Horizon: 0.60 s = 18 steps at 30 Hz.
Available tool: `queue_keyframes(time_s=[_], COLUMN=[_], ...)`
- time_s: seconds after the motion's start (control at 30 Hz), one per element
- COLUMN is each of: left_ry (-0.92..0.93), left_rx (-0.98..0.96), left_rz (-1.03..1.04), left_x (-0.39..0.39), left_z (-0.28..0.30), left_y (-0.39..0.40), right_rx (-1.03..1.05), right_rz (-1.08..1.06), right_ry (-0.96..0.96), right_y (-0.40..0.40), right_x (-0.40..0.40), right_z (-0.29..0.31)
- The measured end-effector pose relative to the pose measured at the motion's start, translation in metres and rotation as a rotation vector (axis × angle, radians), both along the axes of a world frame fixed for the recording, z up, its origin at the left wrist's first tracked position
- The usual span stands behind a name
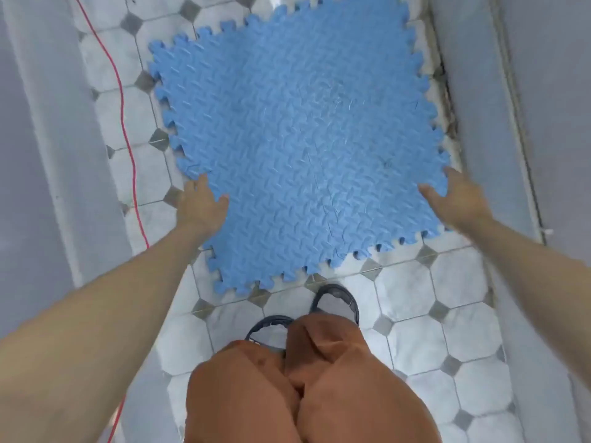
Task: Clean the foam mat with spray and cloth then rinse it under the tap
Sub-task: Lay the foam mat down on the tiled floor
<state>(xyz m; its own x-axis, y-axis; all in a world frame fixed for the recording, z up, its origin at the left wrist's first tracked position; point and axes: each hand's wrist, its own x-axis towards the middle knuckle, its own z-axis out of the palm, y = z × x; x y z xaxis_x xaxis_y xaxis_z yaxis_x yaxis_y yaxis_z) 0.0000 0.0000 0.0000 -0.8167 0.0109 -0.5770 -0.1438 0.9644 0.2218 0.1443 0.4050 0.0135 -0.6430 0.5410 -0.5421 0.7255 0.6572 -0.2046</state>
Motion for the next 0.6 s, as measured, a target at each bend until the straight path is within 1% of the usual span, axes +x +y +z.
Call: queue_keyframes(time_s=[0.07, 0.13, 0.23, 0.37, 0.47, 0.6], left_ry=[-0.012, -0.092, -0.141, -0.141, -0.167, -0.097], left_rx=[-0.074, -0.124, -0.087, -0.076, -0.063, -0.062], left_rz=[0.15, 0.291, 0.433, 0.633, 0.699, 0.697], left_x=[0.003, 0.012, 0.025, 0.026, 0.021, 0.007], left_z=[-0.027, -0.049, -0.072, -0.079, -0.079, -0.068], left_y=[-0.006, -0.013, -0.014, -0.009, -0.01, -0.02], right_rx=[0.002, -0.017, -0.002, 0.012, -0.001, -0.019], right_rz=[-0.041, -0.14, -0.221, -0.336, -0.401, -0.417], right_ry=[0.004, -0.016, -0.03, 0.013, -0.022, -0.128], right_y=[0.011, 0.022, 0.026, 0.023, 0.032, 0.046], right_x=[0.0, 0.005, 0.013, 0.012, 0.001, -0.008], right_z=[-0.025, -0.052, -0.084, -0.098, -0.104, -0.091])
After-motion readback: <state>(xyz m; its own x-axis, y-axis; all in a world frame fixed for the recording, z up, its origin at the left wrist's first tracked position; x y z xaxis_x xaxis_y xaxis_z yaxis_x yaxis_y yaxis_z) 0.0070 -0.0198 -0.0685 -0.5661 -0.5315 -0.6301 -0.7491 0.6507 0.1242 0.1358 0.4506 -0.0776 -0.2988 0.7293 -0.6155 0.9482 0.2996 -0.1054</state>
